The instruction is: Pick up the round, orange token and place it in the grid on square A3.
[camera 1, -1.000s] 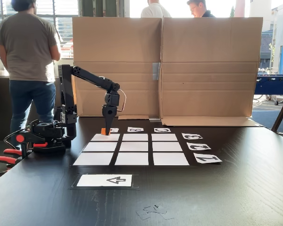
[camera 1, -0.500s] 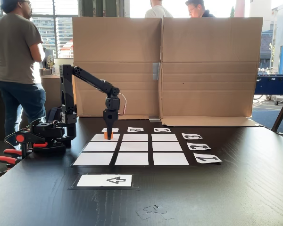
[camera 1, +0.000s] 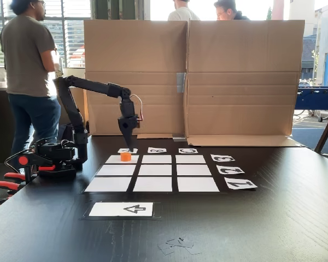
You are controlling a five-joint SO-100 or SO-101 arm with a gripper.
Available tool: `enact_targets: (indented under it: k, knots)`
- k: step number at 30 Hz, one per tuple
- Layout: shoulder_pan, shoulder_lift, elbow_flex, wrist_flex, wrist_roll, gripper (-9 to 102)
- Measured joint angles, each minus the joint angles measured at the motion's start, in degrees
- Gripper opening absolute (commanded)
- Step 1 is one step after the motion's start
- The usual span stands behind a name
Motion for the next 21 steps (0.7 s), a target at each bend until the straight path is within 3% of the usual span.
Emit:
enact_targets:
  k: [2,4,6,10,15,17,21]
  knots:
    - [5.5,1.3,-1.8,-0.3,2.8,44]
    - [16.2,2.6,-9.0,-1.7,8.5,10]
    - [29.3,3.3,-19.3,-7.8,17.7,1]
    - [51.2,5.4,-30.1,-20.7,32.2,0]
    - [75.8,8.9,-30.1,-28.1,52.6,0]
    - [88.0,14.0,-24.3,-30.7,58.9,0]
    - [99.3,29.2,-3.8,-37.6,62.0,0]
